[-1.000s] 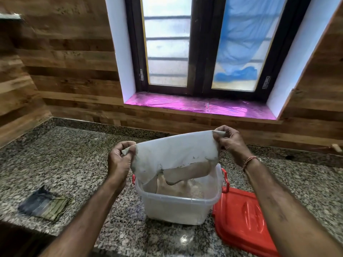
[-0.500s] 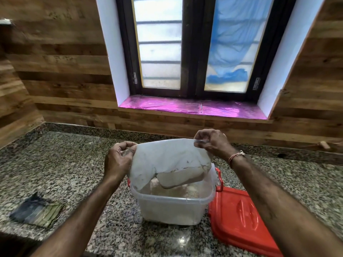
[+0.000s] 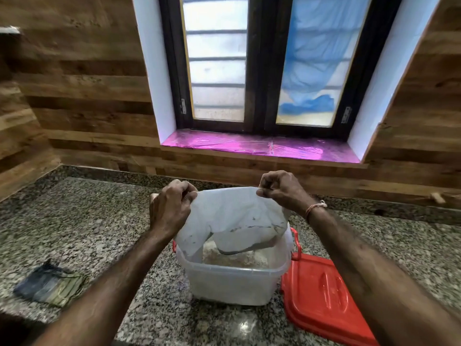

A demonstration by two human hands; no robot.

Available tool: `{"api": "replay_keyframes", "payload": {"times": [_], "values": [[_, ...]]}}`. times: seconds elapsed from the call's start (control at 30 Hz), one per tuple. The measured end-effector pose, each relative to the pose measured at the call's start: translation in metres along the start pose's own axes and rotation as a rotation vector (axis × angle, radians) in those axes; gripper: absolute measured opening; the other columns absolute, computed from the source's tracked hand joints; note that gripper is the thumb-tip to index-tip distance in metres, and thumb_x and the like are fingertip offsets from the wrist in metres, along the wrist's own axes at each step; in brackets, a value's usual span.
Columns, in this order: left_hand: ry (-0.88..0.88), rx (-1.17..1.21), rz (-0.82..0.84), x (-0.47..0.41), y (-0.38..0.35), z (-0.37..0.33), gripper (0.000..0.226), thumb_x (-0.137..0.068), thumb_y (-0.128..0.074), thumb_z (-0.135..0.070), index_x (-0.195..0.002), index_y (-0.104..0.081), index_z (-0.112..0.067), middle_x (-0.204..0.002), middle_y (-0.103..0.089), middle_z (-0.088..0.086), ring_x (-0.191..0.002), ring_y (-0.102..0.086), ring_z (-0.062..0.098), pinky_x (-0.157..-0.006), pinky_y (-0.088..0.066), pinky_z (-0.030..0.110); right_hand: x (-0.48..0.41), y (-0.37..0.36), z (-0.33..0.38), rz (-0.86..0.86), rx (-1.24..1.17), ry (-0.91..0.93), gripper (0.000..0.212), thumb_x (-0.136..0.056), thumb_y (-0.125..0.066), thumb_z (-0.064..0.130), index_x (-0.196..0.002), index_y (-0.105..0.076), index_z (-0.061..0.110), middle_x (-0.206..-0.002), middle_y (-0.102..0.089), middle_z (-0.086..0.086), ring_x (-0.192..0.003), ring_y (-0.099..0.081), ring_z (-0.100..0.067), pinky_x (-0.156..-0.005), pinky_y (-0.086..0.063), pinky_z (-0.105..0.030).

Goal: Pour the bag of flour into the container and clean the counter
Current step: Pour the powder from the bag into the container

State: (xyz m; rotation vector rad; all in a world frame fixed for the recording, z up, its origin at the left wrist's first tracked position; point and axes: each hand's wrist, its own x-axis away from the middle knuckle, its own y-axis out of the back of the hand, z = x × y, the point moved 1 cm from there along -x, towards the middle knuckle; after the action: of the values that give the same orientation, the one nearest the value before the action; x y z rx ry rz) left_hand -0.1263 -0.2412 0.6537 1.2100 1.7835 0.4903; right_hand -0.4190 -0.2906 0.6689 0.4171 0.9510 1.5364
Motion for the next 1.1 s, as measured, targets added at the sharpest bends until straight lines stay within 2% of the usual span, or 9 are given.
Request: {"api": "replay_keyframes", "payload": {"times": [0.1, 0.17, 0.27, 0.37, 0.43, 0.53, 0.7, 0.97, 1.1], "values": [[-0.078, -0.003, 0.056, -0.002, -0.007, -0.025, 0.022, -0.091, -0.065, -0.051, -0.091, -0.074, -0.031, -0.100, -0.068, -0.015, -0.099, -0.061, 0.013, -0.084, -0.029, 0.036, -0.001, -0.006, 0.010, -0.012, 0.057, 0.045, 0.027, -0.078, -0.086, 0.028, -0.064, -0.064, 0.034, -0.075, -0.069, 0.011, -0.076, -0.060, -0.008, -0.072, -0.048, -0.030], [-0.141, -0.018, 0.106, -0.003, -0.016, -0.046, 0.026, -0.088, -0.066, -0.056, -0.090, -0.075, -0.033, -0.097, -0.070, -0.016, -0.098, -0.061, 0.011, -0.087, -0.034, 0.038, -0.002, -0.008, 0.019, -0.016, 0.096, 0.088, 0.019, -0.078, -0.085, 0.031, -0.070, -0.069, 0.033, -0.079, -0.070, 0.009, -0.081, -0.063, -0.011, -0.076, -0.047, -0.030], [-0.090, 0.099, 0.148, -0.006, -0.029, -0.071, 0.017, -0.086, -0.072, -0.046, -0.086, -0.075, -0.029, -0.088, -0.073, -0.012, -0.093, -0.068, 0.015, -0.077, -0.046, 0.032, -0.004, -0.008, 0.028, -0.019, 0.095, 0.117, 0.010, -0.079, -0.084, 0.034, -0.077, -0.075, 0.032, -0.078, -0.068, 0.014, -0.083, -0.063, -0.008, -0.079, -0.045, -0.029], [-0.040, 0.146, 0.137, -0.008, -0.034, -0.079, 0.013, -0.084, -0.075, -0.038, -0.082, -0.075, -0.025, -0.080, -0.070, -0.012, -0.085, -0.067, 0.015, -0.067, -0.043, 0.028, -0.004, 0.000, 0.020, -0.064, 0.113, 0.086, 0.006, -0.080, -0.082, 0.037, -0.081, -0.076, 0.037, -0.079, -0.068, 0.021, -0.089, -0.066, -0.005, -0.085, -0.045, -0.032], [0.011, 0.167, 0.143, -0.013, -0.035, -0.071, 0.013, -0.084, -0.077, -0.036, -0.081, -0.075, -0.023, -0.079, -0.071, -0.009, -0.082, -0.066, 0.017, -0.068, -0.048, 0.030, 0.000, 0.010, 0.002, -0.090, 0.099, 0.018, 0.008, -0.081, -0.083, 0.030, -0.080, -0.076, 0.034, -0.078, -0.067, 0.020, -0.086, -0.066, -0.006, -0.078, -0.046, -0.027], [0.044, 0.228, 0.185, -0.018, -0.037, -0.061, 0.013, -0.082, -0.078, -0.035, -0.075, -0.073, -0.025, -0.074, -0.070, -0.008, -0.079, -0.067, 0.017, -0.070, -0.053, 0.034, 0.010, 0.022, -0.022, -0.051, -0.246, -0.101, 0.008, -0.083, -0.082, 0.016, -0.081, -0.078, 0.023, -0.071, -0.069, 0.012, -0.073, -0.063, -0.008, -0.063, -0.051, -0.026], [0.041, 0.246, 0.207, -0.018, -0.043, -0.061, 0.015, -0.084, -0.077, -0.034, -0.073, -0.071, -0.027, -0.073, -0.068, -0.012, -0.080, -0.066, 0.016, -0.068, -0.048, 0.032, 0.022, 0.024, -0.027, -0.048, -0.471, -0.086, 0.011, -0.087, -0.080, 0.022, -0.090, -0.076, 0.011, -0.087, -0.073, 0.000, -0.079, -0.063, -0.009, -0.068, -0.054, -0.025], [-0.139, 0.235, 0.187, -0.014, -0.049, -0.092, 0.012, -0.085, -0.074, -0.041, -0.081, -0.075, -0.029, -0.081, -0.070, -0.014, -0.081, -0.063, 0.010, -0.068, -0.044, 0.029, 0.008, 0.024, 0.007, -0.060, -0.184, 0.077, 0.004, -0.089, -0.076, 0.018, -0.086, -0.074, 0.019, -0.084, -0.069, 0.008, -0.079, -0.066, -0.011, -0.068, -0.058, -0.033], [-0.060, 0.317, 0.181, -0.023, -0.052, -0.090, 0.015, -0.082, -0.075, -0.040, -0.072, -0.073, -0.028, -0.074, -0.068, -0.013, -0.080, -0.065, 0.012, -0.072, -0.052, 0.035, 0.007, 0.024, 0.000, -0.039, -0.426, 0.056, 0.016, -0.092, -0.074, 0.024, -0.108, -0.072, 0.024, -0.099, -0.071, -0.001, -0.087, -0.068, -0.012, -0.074, -0.061, -0.033]]}}
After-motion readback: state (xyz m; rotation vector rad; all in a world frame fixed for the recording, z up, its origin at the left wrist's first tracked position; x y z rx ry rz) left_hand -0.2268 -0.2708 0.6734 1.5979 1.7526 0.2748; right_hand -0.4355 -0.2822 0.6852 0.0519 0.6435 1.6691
